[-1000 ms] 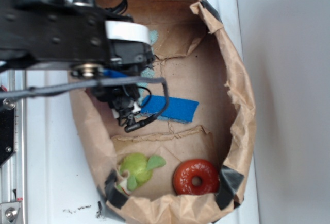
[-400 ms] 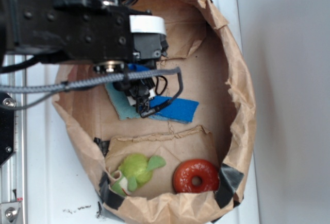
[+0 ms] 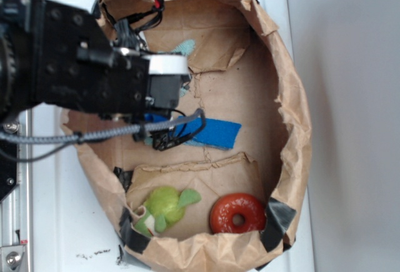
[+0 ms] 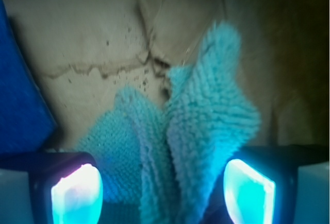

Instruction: Grab the blue cloth.

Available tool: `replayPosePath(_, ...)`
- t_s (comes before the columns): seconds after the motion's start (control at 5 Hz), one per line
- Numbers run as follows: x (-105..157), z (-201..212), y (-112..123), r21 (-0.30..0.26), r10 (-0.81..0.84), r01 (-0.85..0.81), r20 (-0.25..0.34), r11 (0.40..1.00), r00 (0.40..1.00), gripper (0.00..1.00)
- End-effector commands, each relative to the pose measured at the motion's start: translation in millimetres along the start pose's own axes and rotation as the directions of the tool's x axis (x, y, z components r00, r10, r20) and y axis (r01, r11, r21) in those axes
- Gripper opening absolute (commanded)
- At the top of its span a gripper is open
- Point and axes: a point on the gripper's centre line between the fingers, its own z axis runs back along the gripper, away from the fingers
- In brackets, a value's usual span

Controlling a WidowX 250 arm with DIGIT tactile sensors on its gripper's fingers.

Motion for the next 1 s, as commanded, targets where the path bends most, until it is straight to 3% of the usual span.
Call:
replayPosePath(0.0,0,2,-11,0.028,-0.019,0.018,0.055,0.999,0.998,0.00)
replayPosePath(0.2,1,4,-10,0.043,-0.010,0.007,0.074,0.999,0.997,0.00)
replayPosePath(0.8,33,90,14,-0.122,0.101,-0.103,-0.018,0.987,0.995,0.00)
